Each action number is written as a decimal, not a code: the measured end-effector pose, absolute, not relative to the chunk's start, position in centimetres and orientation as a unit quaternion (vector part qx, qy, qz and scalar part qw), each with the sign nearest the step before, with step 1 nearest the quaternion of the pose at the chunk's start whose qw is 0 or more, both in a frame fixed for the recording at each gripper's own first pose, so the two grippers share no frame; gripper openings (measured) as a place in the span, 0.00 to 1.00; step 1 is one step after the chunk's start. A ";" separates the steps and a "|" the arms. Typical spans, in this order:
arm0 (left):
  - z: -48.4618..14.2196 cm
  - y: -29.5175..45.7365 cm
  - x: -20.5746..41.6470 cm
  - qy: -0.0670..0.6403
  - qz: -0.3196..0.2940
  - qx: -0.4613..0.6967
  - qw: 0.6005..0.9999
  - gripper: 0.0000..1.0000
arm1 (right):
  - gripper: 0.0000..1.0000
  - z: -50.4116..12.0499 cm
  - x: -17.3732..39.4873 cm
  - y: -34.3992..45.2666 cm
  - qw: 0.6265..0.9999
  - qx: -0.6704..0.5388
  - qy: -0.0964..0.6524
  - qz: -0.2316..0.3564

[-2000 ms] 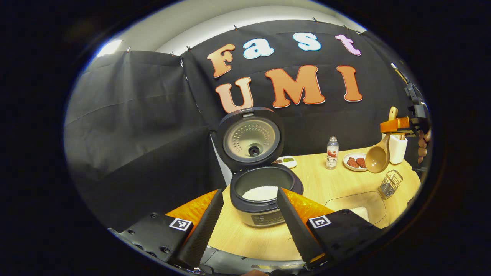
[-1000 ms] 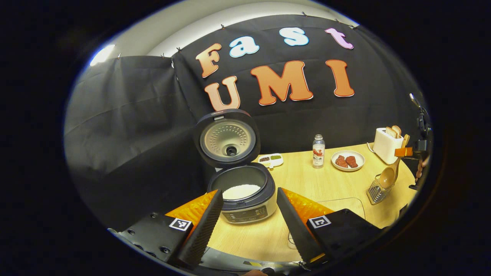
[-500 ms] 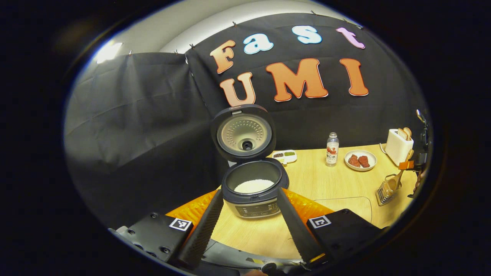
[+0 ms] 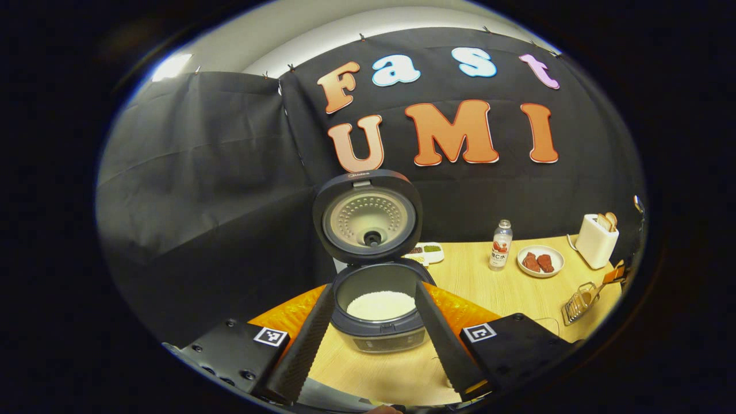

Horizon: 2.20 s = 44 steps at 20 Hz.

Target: Close the left gripper, press the button to open the rice cooker; take a wooden spoon from the chopstick holder with the right hand, scoop a spoonful of rice and pour it into the rice cooker, then put the wooden spoon back into the chopstick holder.

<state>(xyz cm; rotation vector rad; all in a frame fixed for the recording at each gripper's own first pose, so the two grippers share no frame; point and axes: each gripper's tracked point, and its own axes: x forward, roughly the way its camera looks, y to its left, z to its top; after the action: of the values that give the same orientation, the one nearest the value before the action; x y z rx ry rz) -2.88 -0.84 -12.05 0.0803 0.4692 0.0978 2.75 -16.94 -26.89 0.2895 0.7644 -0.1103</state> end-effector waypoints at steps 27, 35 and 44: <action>-6.3 3.3 24.8 0.244 0.045 -0.030 0.968 0.87 | 0.86 -0.1 2.2 -5.3 0.994 0.007 0.110 0.019; -13.2 5.0 24.6 0.355 0.120 -0.026 0.927 0.97 | 0.86 -0.4 3.6 -3.2 0.990 -0.007 0.132 0.047; -20.1 2.3 15.1 0.491 0.112 -0.058 0.862 0.97 | 0.86 -2.0 4.3 0.5 0.984 -0.006 0.144 0.101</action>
<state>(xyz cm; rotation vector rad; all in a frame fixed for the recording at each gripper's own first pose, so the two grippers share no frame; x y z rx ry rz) 15.14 2.26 -20.11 -0.1213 1.0301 0.2346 4.26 0.52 -2.05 -0.0117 0.2900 0.2033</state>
